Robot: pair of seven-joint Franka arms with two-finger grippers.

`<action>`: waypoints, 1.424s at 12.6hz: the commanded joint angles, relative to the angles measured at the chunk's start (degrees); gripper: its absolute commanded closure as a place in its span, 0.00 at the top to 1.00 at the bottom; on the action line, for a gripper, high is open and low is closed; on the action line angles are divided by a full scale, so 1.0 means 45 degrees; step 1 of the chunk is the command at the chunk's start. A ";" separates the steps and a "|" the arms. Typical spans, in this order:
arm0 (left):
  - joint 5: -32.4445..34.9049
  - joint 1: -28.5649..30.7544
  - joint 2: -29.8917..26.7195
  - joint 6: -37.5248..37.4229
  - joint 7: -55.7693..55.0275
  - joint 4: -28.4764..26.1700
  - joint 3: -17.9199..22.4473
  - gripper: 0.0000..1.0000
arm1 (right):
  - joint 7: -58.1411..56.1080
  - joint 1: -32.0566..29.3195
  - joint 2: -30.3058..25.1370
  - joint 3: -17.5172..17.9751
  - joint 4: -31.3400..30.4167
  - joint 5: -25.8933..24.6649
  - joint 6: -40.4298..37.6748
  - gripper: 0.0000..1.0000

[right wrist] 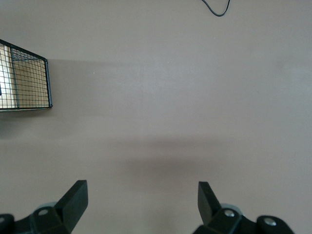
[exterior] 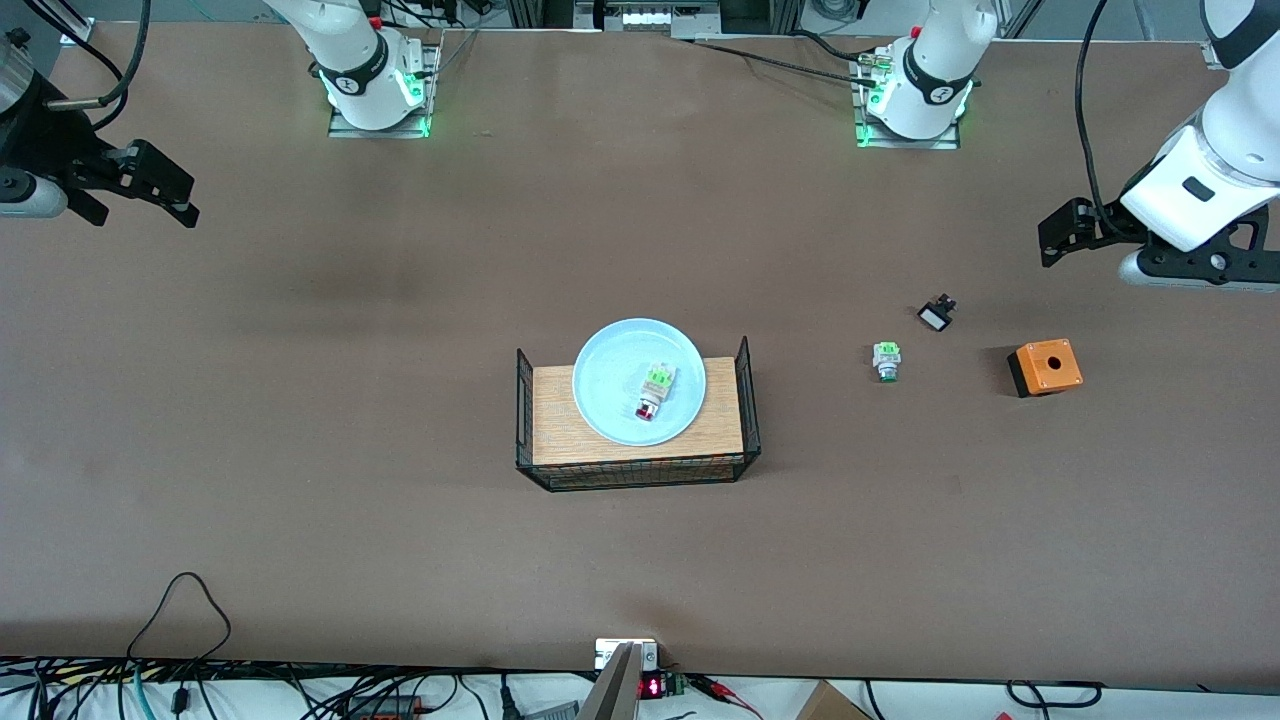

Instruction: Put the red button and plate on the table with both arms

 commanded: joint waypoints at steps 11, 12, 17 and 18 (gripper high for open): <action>-0.0262 -0.0201 -0.0013 0.0093 0.0270 0.0099 0.0126 1.00 | -0.0109 0.0042 0.0157 -0.0011 0.0145 -0.0211 -0.0227 1.00; -0.0262 -0.0220 -0.0013 0.0093 0.0231 0.0099 0.0107 1.00 | -0.0109 0.0042 0.0157 -0.0011 0.0126 -0.0211 -0.0227 1.00; -0.0535 -0.0279 0.0785 -0.0766 0.0192 0.1541 -0.0361 1.00 | -0.0129 0.0042 0.0157 -0.0011 0.0106 -0.0211 -0.0227 1.00; -0.0613 -0.0260 0.0904 -0.0786 0.0230 0.1680 -0.0381 1.00 | -0.0129 0.0042 0.0157 -0.0011 0.0106 -0.0211 -0.0227 1.00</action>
